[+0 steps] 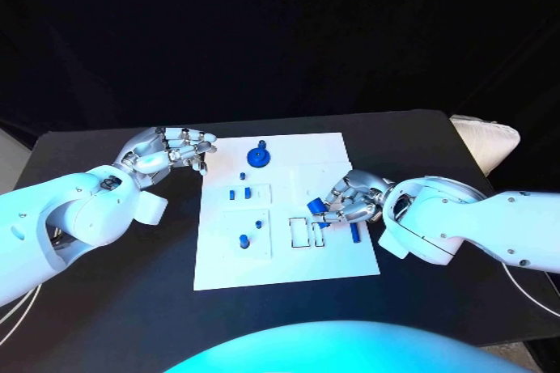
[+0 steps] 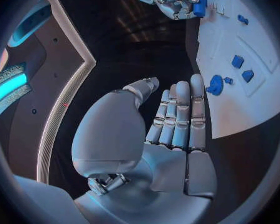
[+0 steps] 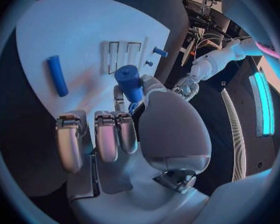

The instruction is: Assemble the parts on the task board

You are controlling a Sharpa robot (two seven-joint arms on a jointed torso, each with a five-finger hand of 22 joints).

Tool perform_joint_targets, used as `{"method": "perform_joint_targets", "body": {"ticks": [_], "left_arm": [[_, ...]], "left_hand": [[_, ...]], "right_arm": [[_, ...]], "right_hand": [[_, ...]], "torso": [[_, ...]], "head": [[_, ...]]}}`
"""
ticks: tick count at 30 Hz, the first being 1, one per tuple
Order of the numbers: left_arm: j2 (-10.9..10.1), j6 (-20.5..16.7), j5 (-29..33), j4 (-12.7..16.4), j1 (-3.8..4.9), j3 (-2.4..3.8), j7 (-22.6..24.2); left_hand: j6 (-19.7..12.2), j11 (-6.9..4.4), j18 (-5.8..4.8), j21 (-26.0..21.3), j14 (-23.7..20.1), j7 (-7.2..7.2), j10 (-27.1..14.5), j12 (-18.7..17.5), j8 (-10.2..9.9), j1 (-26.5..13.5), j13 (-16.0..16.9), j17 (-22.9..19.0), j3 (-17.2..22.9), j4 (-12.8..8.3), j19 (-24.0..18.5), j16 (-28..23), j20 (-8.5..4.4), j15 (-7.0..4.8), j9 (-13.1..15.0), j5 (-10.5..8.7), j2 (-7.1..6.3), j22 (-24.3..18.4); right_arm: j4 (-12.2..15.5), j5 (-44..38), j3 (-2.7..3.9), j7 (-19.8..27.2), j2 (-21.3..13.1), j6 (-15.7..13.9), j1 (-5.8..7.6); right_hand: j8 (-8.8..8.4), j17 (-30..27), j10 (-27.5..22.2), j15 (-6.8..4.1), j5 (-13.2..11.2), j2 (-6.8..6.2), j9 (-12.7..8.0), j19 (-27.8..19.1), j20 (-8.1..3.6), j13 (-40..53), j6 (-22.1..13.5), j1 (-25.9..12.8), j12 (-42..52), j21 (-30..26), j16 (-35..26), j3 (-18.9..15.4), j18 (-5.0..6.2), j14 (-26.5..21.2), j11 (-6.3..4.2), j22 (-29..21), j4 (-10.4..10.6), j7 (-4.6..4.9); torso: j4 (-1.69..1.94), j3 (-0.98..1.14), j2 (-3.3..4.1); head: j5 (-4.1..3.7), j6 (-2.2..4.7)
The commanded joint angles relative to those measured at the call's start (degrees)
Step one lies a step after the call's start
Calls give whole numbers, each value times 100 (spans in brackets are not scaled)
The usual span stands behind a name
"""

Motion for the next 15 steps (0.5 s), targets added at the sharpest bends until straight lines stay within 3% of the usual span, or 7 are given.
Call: {"method": "perform_joint_targets", "body": {"ticks": [1,15], "left_arm": [[16,48,42,11,-1,2,24],[21,70,42,16,-1,1,10]], "left_hand": [[-48,-8,32,-39,-5,1,-36,21,24,-16,-6,-8,-3,42,43,-20,11,32,-9,-3,9,-8],[-48,-8,32,-39,-5,1,-36,21,24,-16,-6,-8,-3,42,43,-20,11,32,-9,-3,9,-8]], "right_arm": [[-34,115,-2,-22,89,359,-28],[-152,-86,-3,-196,401,738,-133]], "right_hand": [[132,1509,609,-43,-83,-20,80,599,-21,1507,112,-123,20,27,23,47,-38,617,-45,1509,7,-74],[342,1509,609,-114,-168,17,146,599,-75,1507,320,-563,20,27,23,41,-38,617,-134,1509,11,-180]], "torso": [[6,5,6],[0,6,2]], "head": [[-2,-12],[38,-77]]}}
